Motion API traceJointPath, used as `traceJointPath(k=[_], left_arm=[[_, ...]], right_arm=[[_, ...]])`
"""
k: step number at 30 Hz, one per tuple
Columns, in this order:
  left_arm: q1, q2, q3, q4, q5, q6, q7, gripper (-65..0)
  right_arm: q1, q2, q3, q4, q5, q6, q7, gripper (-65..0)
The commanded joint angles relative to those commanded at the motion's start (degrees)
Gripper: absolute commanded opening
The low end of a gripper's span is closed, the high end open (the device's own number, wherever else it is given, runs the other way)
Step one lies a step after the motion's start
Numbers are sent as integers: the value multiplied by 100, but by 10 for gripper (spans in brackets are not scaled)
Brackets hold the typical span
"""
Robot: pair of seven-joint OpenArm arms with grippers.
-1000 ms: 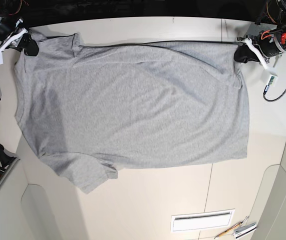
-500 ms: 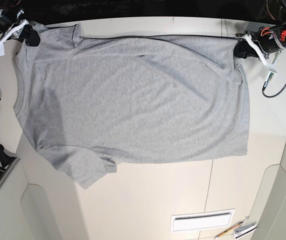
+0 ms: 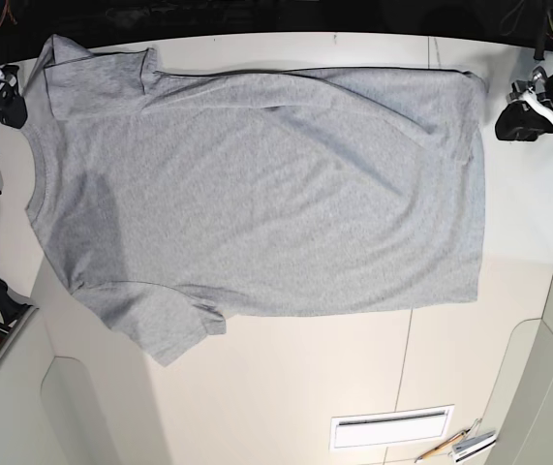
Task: Fold the T-shirt properly
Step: 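Release the edge and move both grippers to the opposite side edge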
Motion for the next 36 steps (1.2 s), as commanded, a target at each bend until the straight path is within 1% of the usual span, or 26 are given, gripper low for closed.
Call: traceJointPath(k=[1, 3, 5, 7, 8, 9, 11, 13, 15, 19, 22, 23, 26, 28, 30, 32, 34, 36], left_arm=[[-81, -42, -35, 0, -15, 0, 0, -334], [-238, -131, -31, -2, -11, 0, -17, -334], [-415, -190, -31, -2, 15, 0, -109, -324], [-634, -225, -31, -4, 181, 0, -289, -264], [-743, -232, -28, -20, 256, 0, -417, -243], [-850, -234, -20, -39, 275, 0, -522, -241], [-1078, -238, -17, -48, 348, 0, -560, -241], [-1270, -238, -17, -70, 487, 0, -577, -241], [-1394, -247, -13, -236, 581, 0, -686, -241], [-1637, -321, 81, -946, 588, 0, -800, -241], [-2083, -330, 374, -1530, 621, 0, -815, -241], [-2284, -328, 518, -1738, 726, 0, -824, -241], [-2929, -330, 881, -2485, 981, 0, -1064, -241], [-3405, -332, 1038, -3047, 1191, 0, -1165, -241], [-3871, -332, 1246, -3628, 1222, 0, -1209, -241], [-4280, -328, 1530, -4127, 1425, 0, -1366, -241], [-4577, -328, 1825, -4540, 1694, 0, -1598, -241], [-4802, -326, 2103, -4887, 1895, 0, -1847, -241]], right_arm=[[168, 48, 0, 0, 17, -44, 31, -286], [555, 114, 0, 0, -79, -50, 31, -286], [975, 157, 0, -11, -269, -103, 35, -286], [1416, 173, -7, -22, -433, -186, 144, -286], [1663, 175, -9, -31, -568, -197, 162, -286], [1899, 177, -17, -50, -682, -216, 160, -286], [2337, 223, -85, -177, -887, -240, 162, -286], [2704, 369, -271, -470, -1064, -275, 243, -286], [3034, 570, -549, -911, -1185, -372, 398, -286], [3794, 822, -1088, -1930, -1379, -382, 636, -286], [4380, 835, -1390, -2680, -1578, -382, 874, -286], [4559, 835, -1506, -2933, -1650, -382, 962, -286], [5012, 833, -1862, -3661, -1969, -385, 1338, -286], [5209, 837, -2094, -4127, -2024, -387, 1563, -286], [5379, 817, -2288, -4544, -2240, -387, 1856, -286], [5482, 787, -2393, -4913, -2439, -387, 2151, -286], [5534, 739, -2417, -5180, -2684, -389, 2319, -286], [5536, 702, -2417, -5412, -2857, -444, 2490, -286]])
